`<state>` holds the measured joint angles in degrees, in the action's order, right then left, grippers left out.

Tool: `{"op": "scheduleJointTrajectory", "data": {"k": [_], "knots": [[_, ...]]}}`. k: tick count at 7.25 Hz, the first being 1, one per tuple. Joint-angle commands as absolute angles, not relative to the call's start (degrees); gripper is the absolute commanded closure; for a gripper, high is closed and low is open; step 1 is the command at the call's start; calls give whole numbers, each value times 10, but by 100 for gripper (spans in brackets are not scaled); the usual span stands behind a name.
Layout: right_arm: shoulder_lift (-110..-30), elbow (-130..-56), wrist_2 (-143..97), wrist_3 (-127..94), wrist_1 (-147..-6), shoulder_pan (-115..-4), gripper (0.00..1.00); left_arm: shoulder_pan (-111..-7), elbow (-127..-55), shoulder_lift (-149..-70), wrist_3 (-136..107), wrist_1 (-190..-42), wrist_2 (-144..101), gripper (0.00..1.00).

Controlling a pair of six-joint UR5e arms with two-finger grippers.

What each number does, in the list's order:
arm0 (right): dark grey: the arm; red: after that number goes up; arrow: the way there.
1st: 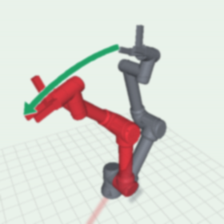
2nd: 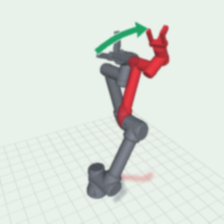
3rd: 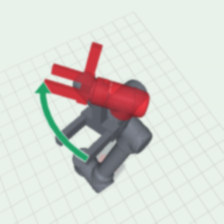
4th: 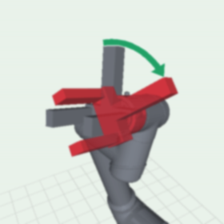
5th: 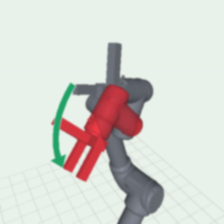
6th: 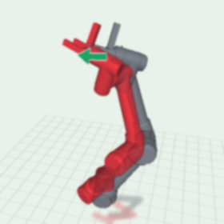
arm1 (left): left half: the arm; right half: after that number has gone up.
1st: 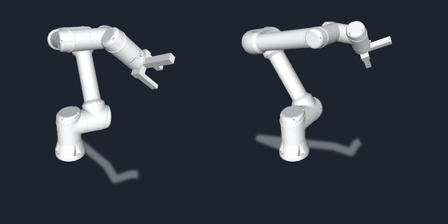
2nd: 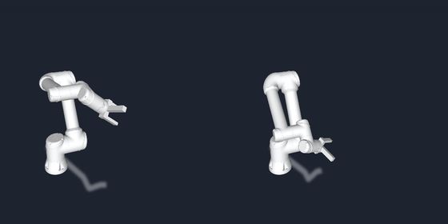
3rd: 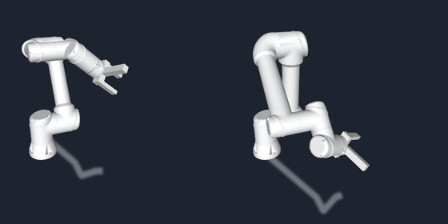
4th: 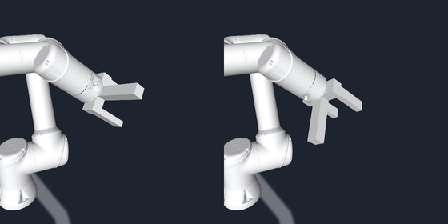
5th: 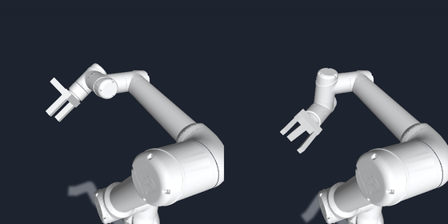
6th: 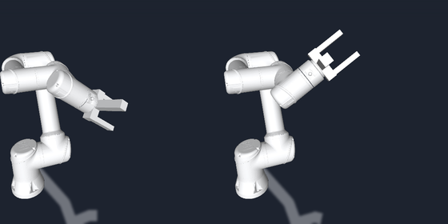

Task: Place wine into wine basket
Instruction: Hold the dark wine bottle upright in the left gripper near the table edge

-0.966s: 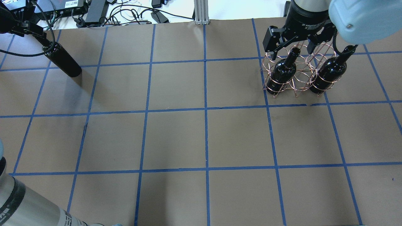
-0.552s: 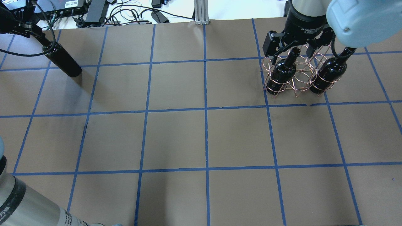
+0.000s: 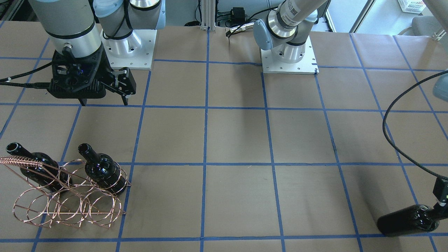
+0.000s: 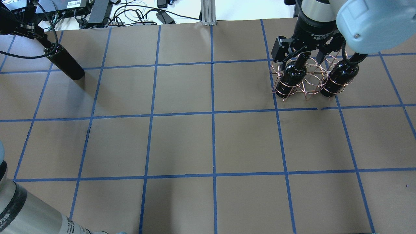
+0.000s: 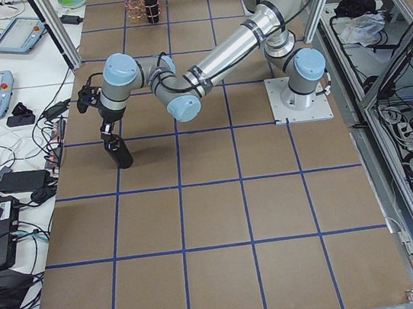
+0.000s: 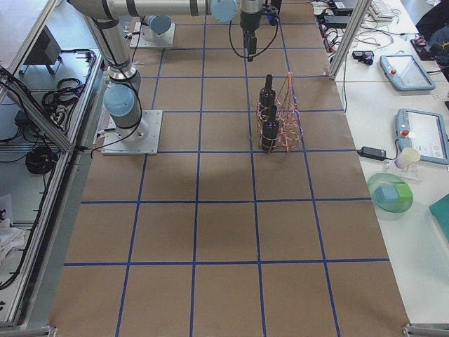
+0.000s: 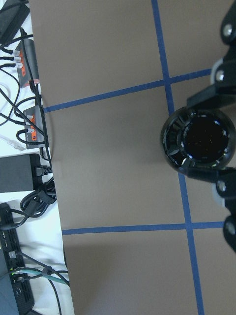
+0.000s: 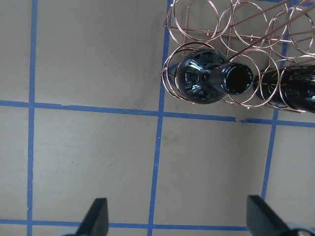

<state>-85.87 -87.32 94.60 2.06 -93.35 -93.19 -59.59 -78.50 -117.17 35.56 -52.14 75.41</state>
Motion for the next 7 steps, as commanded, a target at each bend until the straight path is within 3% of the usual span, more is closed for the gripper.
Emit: {"op": "scheduleJointTrajectory", "data": {"k": [1,7], "knots": [[-861,-874,943,21,-945,-933,0,-596,-787,-1172,355,-521,753,77],[-861,-875,937,15,-973,-933,0,-656,-785,-1119,300,-556,791,83]]}}
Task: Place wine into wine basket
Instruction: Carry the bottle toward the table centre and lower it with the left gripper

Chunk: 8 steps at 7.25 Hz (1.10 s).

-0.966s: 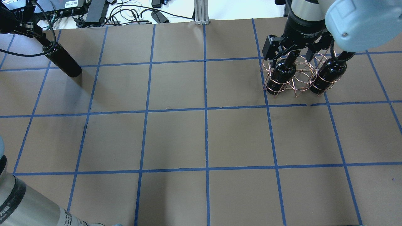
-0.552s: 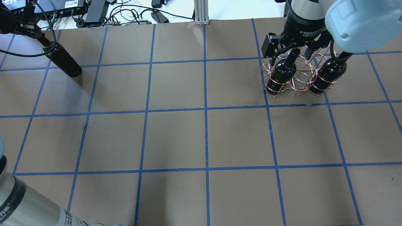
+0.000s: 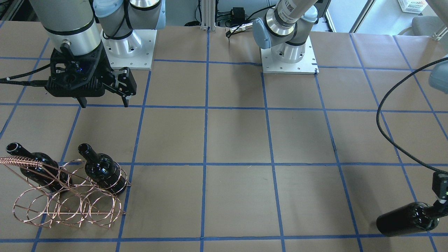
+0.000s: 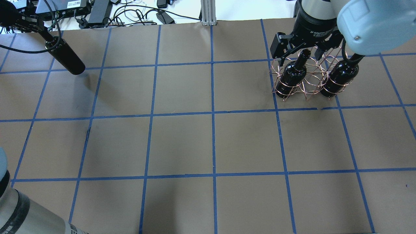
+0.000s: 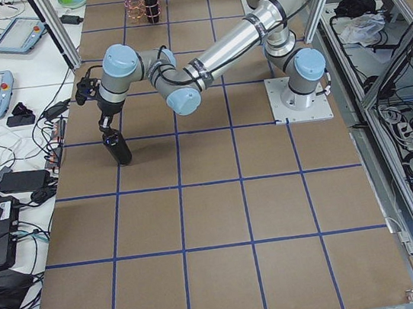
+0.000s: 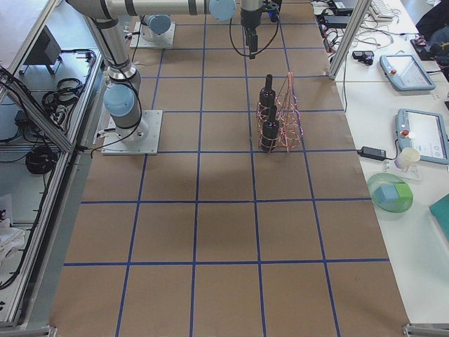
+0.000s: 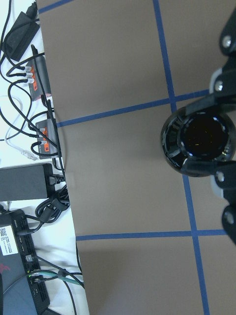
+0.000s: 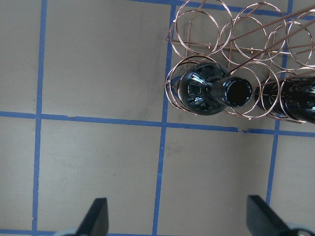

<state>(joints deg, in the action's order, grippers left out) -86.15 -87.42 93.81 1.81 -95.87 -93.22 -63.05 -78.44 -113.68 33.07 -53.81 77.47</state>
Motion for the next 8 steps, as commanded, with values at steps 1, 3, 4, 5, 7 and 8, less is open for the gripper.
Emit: {"op": "scheduleJointTrajectory", "data": {"k": [1,3,4,5,7,8], "knots": [[-865,-875,938,18,-970,-933,0,-695,-790,-1101,239,-569,821,83],[-865,-885,948,30,-968,-931,0,-808,-842,-1049,69,-588,880,83],[-865,-885,947,30,-968,-932,0,-856,-892,-1021,-20,-580,882,83],[-866,-885,944,30,-966,-932,0,-901,-922,-1001,-110,-572,898,84],[-874,-886,943,32,-964,-933,0,-971,-932,-975,-219,-581,944,84],[-873,-887,942,31,-956,-933,0,-1007,-937,-975,-270,-582,966,84]]}}
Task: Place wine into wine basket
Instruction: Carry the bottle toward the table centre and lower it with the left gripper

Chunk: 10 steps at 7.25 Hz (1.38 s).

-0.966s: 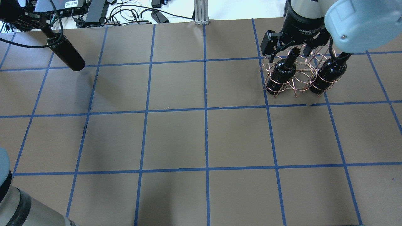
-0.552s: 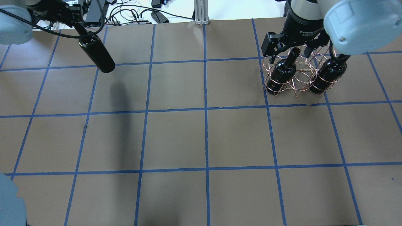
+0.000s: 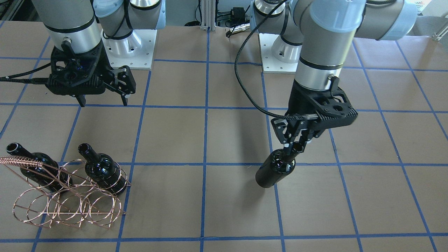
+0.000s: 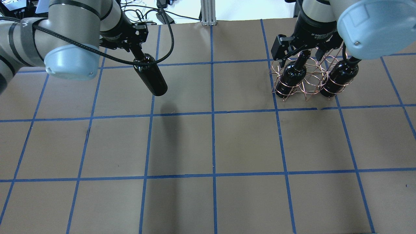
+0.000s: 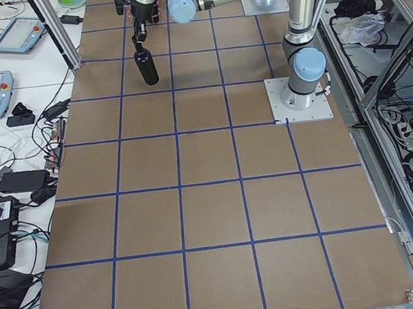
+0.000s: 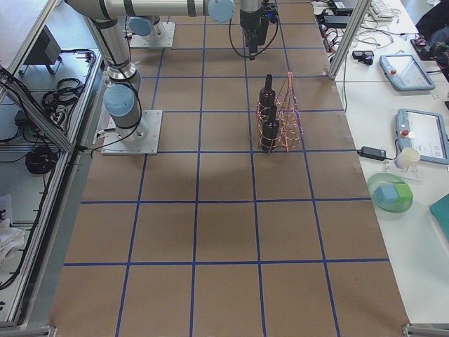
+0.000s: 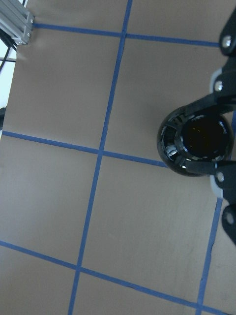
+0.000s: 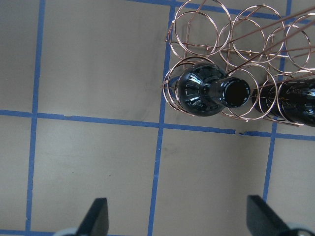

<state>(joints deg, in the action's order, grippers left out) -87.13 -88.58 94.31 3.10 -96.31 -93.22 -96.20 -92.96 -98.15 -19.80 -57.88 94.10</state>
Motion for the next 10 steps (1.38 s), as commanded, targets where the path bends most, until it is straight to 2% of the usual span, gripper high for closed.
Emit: {"op": "scheduleJointTrajectory", "data": {"k": [1,10], "knots": [[-869,-887,945,31,-955,-933,0,-1033,-949,-985,-318,-580,975,84],[-868,-904,950,23,-947,-930,0,-1071,-967,-991,-404,-609,1015,86]]}}
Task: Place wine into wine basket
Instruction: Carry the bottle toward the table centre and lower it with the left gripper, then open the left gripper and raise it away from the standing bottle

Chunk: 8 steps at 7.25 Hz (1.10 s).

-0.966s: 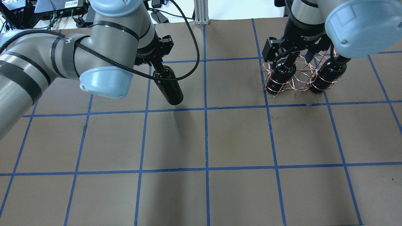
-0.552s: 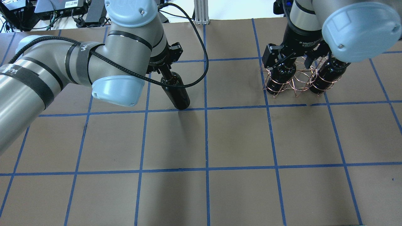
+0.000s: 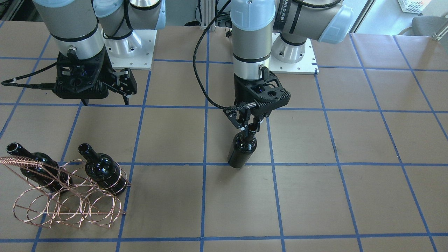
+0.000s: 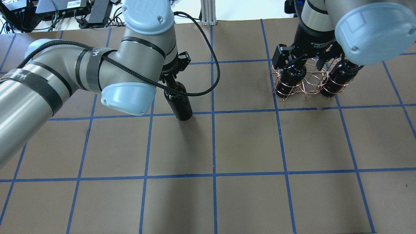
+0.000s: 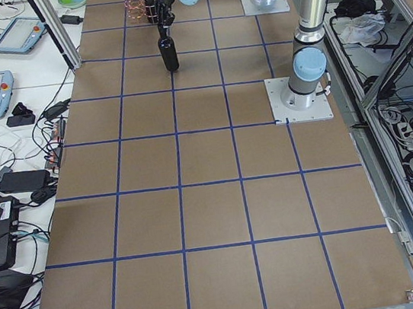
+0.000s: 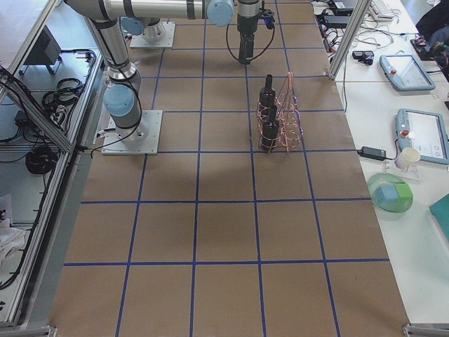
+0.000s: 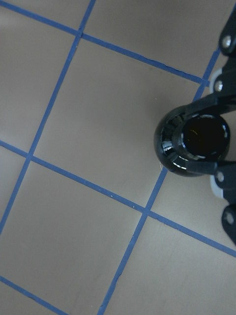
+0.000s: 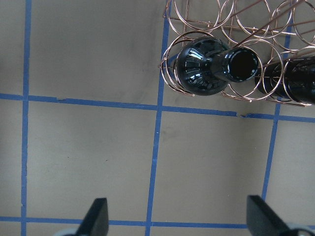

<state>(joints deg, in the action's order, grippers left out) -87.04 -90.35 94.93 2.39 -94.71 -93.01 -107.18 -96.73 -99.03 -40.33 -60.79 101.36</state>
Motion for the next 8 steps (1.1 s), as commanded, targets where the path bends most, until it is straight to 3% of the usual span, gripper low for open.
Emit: {"op": "scheduleJointTrajectory", "data": {"k": [1,3,4,5,6,8], "knots": [[-867,-904,950,23,-947,-929,0,-1071,-968,-998,-405,-609,1015,87],[-867,-904,954,23,-947,-929,0,-1071,-968,-1003,-406,-608,1014,87],[-868,-904,970,23,-945,-929,0,-1072,-968,-1002,-406,-609,1013,81],[-868,-905,971,22,-944,-929,0,-1072,-969,-1003,-406,-609,1013,41],[-868,-905,971,22,-944,-929,0,-1072,-969,-1002,-406,-609,1012,19],[-867,-904,971,31,-949,-930,0,-1072,-967,-998,-401,-609,1012,12]]}}
